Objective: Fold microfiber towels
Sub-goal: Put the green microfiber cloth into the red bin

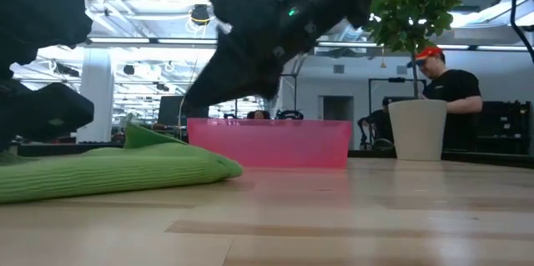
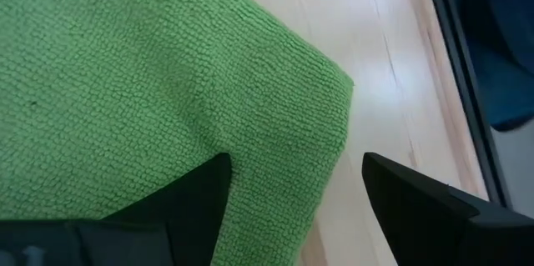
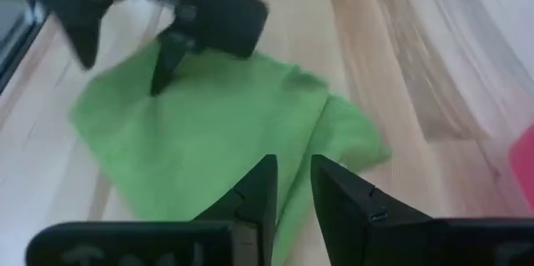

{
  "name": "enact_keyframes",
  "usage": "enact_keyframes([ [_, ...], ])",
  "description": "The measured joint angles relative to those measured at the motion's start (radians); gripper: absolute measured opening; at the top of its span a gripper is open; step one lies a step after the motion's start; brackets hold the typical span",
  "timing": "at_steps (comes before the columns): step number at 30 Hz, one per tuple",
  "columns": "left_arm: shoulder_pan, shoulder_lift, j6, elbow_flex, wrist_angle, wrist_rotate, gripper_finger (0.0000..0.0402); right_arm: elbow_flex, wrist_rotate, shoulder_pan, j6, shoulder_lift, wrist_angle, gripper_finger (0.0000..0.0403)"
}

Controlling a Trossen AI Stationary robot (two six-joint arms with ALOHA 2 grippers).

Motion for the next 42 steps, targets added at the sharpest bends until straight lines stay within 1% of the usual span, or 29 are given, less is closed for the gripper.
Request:
enact_keyframes([
  [3,0.010,0.000,0.035,0.030,-0.096,0.021,0.0270,-0.002,0.004,-0.003,0.016,0.029,0.009,0.0102],
  [6,0.026,0.002,0.113,0.079,-0.217,0.012,0.0270,-0.001,-0.001,-0.001,0.027,0.048,0.021,0.0102],
  [10,0.061,0.006,0.221,0.139,-0.329,-0.056,0.0270,-0.007,0.001,0.016,0.043,0.048,0.028,0.0102],
  [12,0.080,0.005,0.273,0.165,-0.358,-0.094,0.0270,-0.011,0.016,0.029,0.070,0.048,-0.006,0.0102],
  [15,0.114,0.005,0.361,0.180,-0.392,-0.127,0.0270,-0.012,0.096,0.057,0.141,0.028,-0.122,0.0102],
  [20,0.180,0.004,0.484,0.186,-0.389,-0.131,0.0270,-0.012,0.312,0.128,0.248,-0.042,-0.353,0.0102],
  [22,0.206,0.004,0.526,0.186,-0.387,-0.130,0.0270,-0.012,0.364,0.158,0.311,-0.075,-0.426,0.0102],
  [23,0.218,0.004,0.527,0.186,-0.386,-0.128,0.0270,-0.012,0.373,0.170,0.335,-0.088,-0.447,0.0102],
  [25,0.233,0.004,0.490,0.186,-0.387,-0.104,0.0270,-0.012,0.373,0.183,0.359,-0.107,-0.480,0.0105],
  [27,0.237,0.004,0.423,0.187,-0.398,-0.066,0.0270,-0.012,0.371,0.184,0.360,-0.118,-0.466,0.0113],
  [30,0.218,0.004,0.313,0.187,-0.399,0.006,0.0270,-0.012,0.367,0.171,0.353,-0.123,-0.433,0.0139],
  [31,0.210,0.003,0.272,0.188,-0.400,0.026,0.0270,-0.012,0.350,0.162,0.350,-0.123,-0.424,0.0151],
  [33,0.191,0.003,0.173,0.197,-0.401,0.048,0.0270,-0.012,0.280,0.138,0.348,-0.123,-0.409,0.0178],
  [35,0.173,0.003,0.060,0.214,-0.402,0.050,0.0270,-0.011,0.208,0.114,0.347,-0.112,-0.371,0.0207],
  [36,0.164,0.003,0.001,0.225,-0.403,0.048,0.0270,-0.011,0.188,0.104,0.342,-0.105,-0.356,0.0220],
  [39,0.133,0.003,-0.149,0.269,-0.407,0.023,0.0270,-0.011,0.182,0.085,0.324,-0.082,-0.301,0.0248],
  [41,0.103,0.003,-0.232,0.305,-0.420,-0.015,0.0270,-0.011,0.181,0.076,0.321,-0.066,-0.280,0.0254],
  [42,0.085,0.002,-0.281,0.324,-0.433,-0.051,0.0270,-0.013,0.181,0.075,0.321,-0.065,-0.278,0.0254],
])
